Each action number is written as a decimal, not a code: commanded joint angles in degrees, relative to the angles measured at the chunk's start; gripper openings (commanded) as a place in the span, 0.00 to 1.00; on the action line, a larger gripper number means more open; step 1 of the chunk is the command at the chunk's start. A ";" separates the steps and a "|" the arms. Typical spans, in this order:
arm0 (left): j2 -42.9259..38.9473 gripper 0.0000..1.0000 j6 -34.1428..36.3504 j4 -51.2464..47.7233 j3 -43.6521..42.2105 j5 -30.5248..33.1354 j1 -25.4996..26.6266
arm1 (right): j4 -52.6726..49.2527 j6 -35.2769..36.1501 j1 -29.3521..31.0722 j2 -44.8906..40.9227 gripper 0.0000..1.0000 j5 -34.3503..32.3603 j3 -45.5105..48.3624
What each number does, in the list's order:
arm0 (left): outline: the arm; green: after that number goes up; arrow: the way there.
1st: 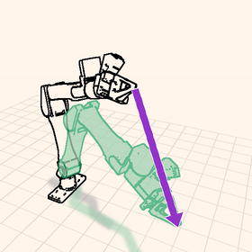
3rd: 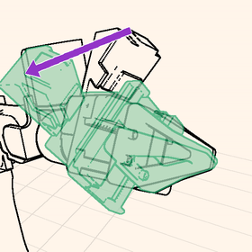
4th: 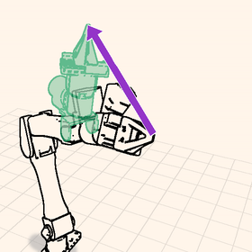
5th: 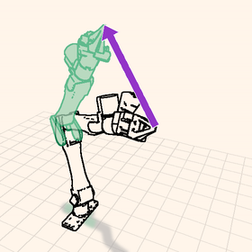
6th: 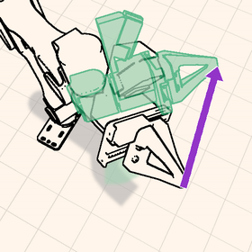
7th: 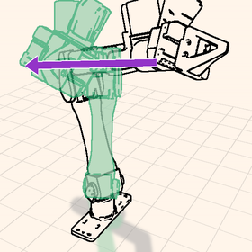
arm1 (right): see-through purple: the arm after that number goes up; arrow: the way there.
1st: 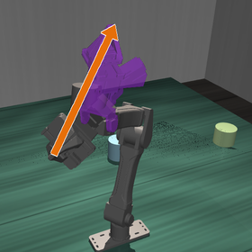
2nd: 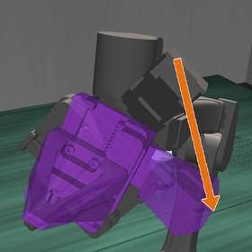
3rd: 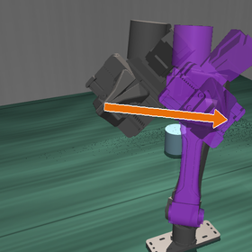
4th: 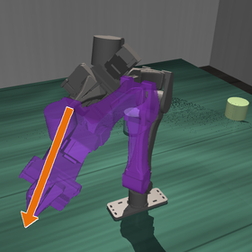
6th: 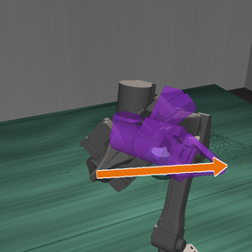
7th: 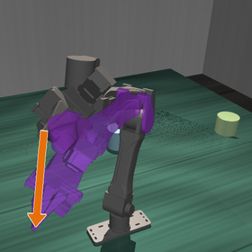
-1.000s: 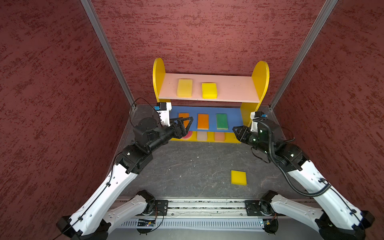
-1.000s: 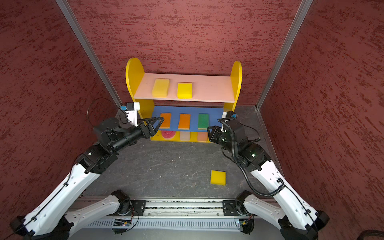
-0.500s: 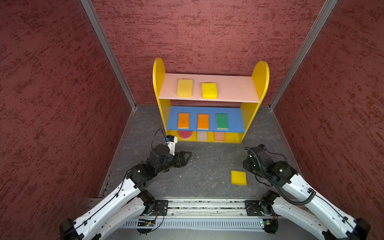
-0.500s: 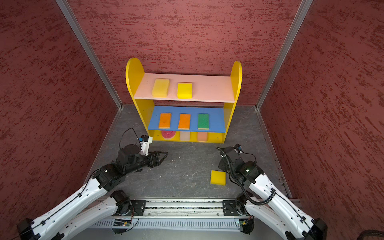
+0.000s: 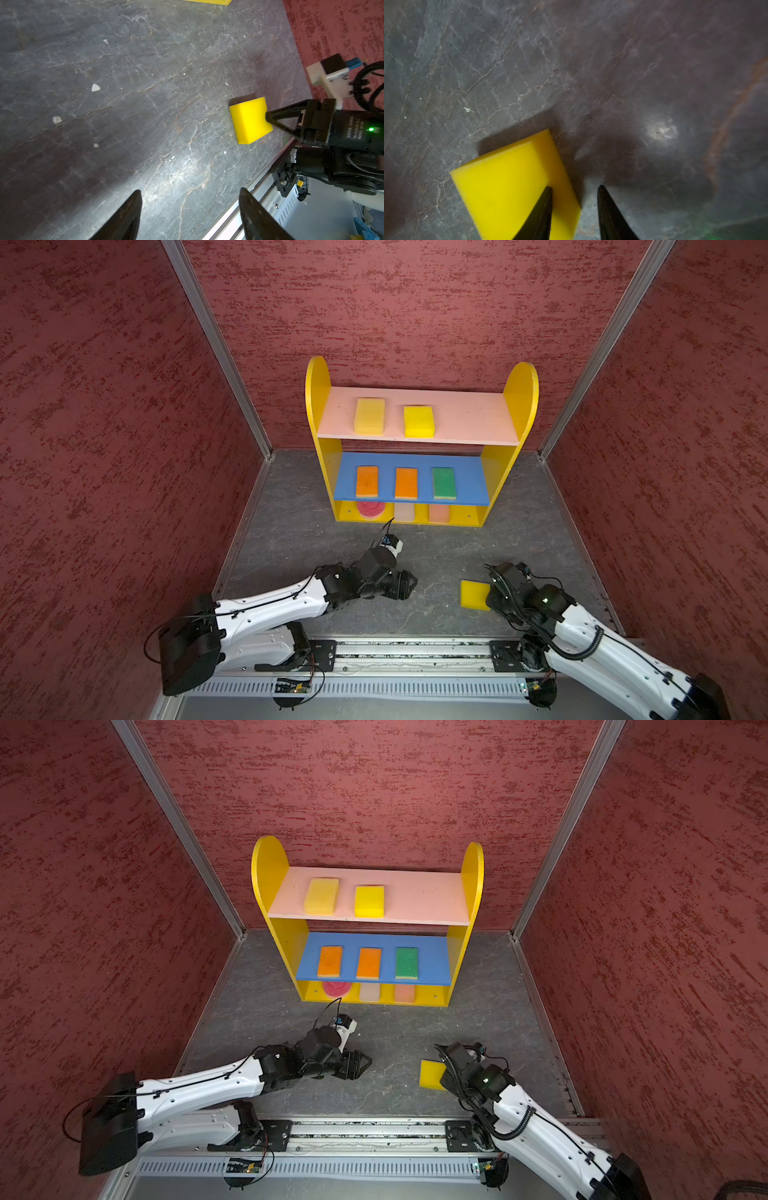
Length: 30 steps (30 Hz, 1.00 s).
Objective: Place and organize the cleaning sponges onto the shelf
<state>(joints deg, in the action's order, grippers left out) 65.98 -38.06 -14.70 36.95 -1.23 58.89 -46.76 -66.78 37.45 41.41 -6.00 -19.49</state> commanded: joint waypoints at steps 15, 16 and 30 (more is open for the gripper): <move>0.83 0.77 2.79 2.11 2.85 2.29 -0.84 | 25.27 4.55 10.58 31.19 0.37 0.84 -18.72; 0.74 0.78 2.97 2.13 3.03 2.38 -0.90 | 25.15 4.31 10.70 30.11 0.37 0.52 -18.54; 13.57 0.71 8.75 10.54 7.79 1.06 -4.04 | 15.77 -8.92 13.78 1.97 0.35 -0.17 -2.87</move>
<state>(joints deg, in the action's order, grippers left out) 76.64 -31.90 -7.84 43.24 0.19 55.94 -30.17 -70.32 49.71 43.97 -6.44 -24.25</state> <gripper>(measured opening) 0.726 0.355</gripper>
